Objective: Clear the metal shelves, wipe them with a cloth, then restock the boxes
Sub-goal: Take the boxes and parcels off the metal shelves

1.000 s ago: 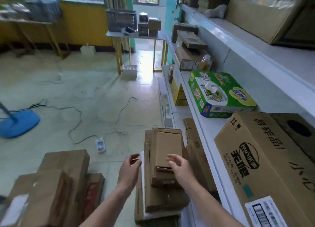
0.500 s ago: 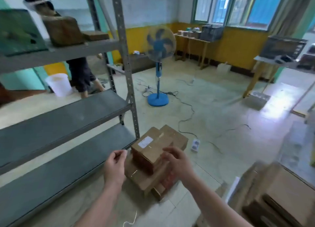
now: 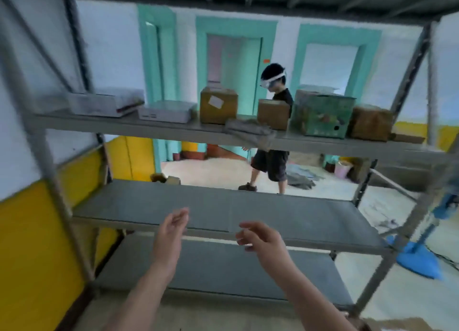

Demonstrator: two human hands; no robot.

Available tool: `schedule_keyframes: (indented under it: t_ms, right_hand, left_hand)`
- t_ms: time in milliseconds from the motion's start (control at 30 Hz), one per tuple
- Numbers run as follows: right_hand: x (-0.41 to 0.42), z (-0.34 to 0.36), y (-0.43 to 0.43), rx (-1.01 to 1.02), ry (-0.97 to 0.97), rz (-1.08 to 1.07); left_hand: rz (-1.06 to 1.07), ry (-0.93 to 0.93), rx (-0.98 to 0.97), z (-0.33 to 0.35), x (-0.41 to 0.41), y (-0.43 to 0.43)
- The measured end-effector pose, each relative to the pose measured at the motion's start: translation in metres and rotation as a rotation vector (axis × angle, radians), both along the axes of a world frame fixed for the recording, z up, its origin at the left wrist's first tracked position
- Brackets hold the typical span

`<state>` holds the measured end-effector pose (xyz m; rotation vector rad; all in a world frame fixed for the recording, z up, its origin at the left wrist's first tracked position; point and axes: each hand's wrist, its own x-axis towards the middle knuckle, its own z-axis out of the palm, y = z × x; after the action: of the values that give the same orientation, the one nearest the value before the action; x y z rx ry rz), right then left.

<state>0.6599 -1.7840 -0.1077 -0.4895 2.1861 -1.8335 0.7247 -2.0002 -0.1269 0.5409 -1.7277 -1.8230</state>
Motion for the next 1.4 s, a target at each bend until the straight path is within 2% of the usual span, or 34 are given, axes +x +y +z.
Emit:
schedule_keyframes:
  t_ms: [200, 367, 500, 700, 933, 1067, 1233, 1400]
  right_hand:
    - [-0.031, 0.048, -0.167, -0.031, 0.089, 0.237]
    - [-0.051, 0.073, -0.281, -0.106, 0.162, 0.370]
    - [-0.077, 0.083, -0.351, -0.194, 0.195, 0.419]
    - [-0.153, 0.094, -0.448, -0.268, 0.206, 0.363]
    - [-0.253, 0.138, -0.570, -0.201, 0.243, 0.268]
    - [-0.288, 0.150, -0.628, -0.135, 0.173, 0.234]
    - [-0.313, 0.152, -0.668, -0.190, 0.066, 0.221]
    - [-0.313, 0.151, -0.679, -0.156, -0.034, 0.148]
  left_hand:
    - [0.196, 0.091, -0.088, 0.056, 0.028, -0.146]
    - [0.370, 0.163, -0.073, 0.080, 0.044, -0.223]
    - [0.449, 0.189, -0.064, 0.098, 0.024, -0.275]
    - [0.523, 0.276, 0.002, 0.122, -0.070, -0.368]
    - [0.575, 0.259, 0.050, 0.139, -0.190, -0.460]
    - [0.608, 0.215, -0.020, 0.147, -0.230, -0.510]
    - [0.657, 0.162, -0.109, 0.163, -0.264, -0.570]
    - [0.598, 0.059, -0.067, 0.158, -0.285, -0.612]
